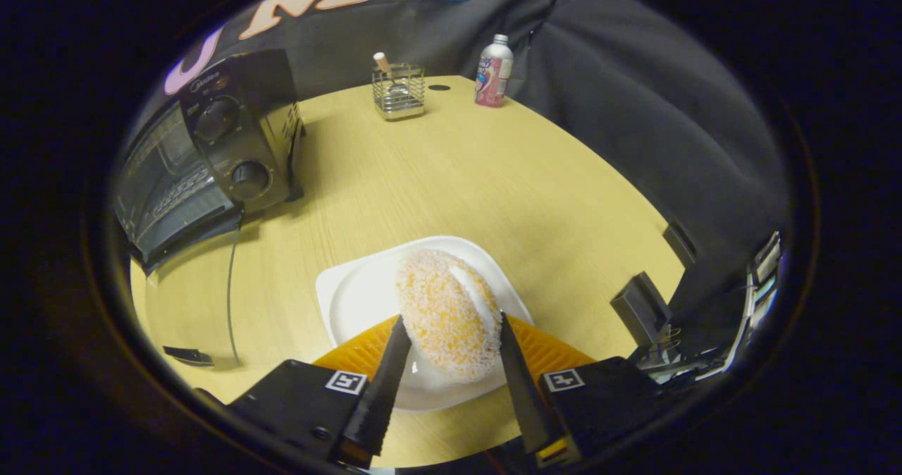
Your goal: Open the toaster oven, put the food inside, and close the toaster oven door.
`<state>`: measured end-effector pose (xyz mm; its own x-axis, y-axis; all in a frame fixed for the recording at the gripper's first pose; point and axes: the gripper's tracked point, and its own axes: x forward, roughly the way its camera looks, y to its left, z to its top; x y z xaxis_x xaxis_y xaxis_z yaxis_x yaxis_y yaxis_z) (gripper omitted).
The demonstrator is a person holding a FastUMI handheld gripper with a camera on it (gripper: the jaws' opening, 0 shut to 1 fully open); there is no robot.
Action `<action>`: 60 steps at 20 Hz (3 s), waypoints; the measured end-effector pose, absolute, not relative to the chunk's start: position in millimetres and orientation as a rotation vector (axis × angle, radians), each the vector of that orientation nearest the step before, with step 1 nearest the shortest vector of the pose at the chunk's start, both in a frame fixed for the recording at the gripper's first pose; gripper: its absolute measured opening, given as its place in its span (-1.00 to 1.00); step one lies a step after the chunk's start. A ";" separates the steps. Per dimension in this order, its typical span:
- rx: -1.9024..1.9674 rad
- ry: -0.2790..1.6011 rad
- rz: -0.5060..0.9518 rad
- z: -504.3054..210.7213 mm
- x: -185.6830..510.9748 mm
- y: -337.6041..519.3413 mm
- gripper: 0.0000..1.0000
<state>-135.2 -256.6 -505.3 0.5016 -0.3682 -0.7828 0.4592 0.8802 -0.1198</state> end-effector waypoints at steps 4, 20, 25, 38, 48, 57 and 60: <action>0.184 0.838 -0.573 -483.7 -127.8 -253.1 0.20; 0.703 0.559 -0.392 -399.3 -64.6 -31.4 0.19; 0.867 0.556 -0.347 -408.7 -24.8 33.0 0.19; 0.940 0.470 -0.322 -421.3 42.9 47.8 0.53; 0.843 0.468 -0.271 -403.2 -0.4 32.1 1.00; 0.386 0.681 -0.161 -420.9 -115.5 5.4 1.00; 0.334 0.725 -0.112 -432.7 -145.7 3.1 1.00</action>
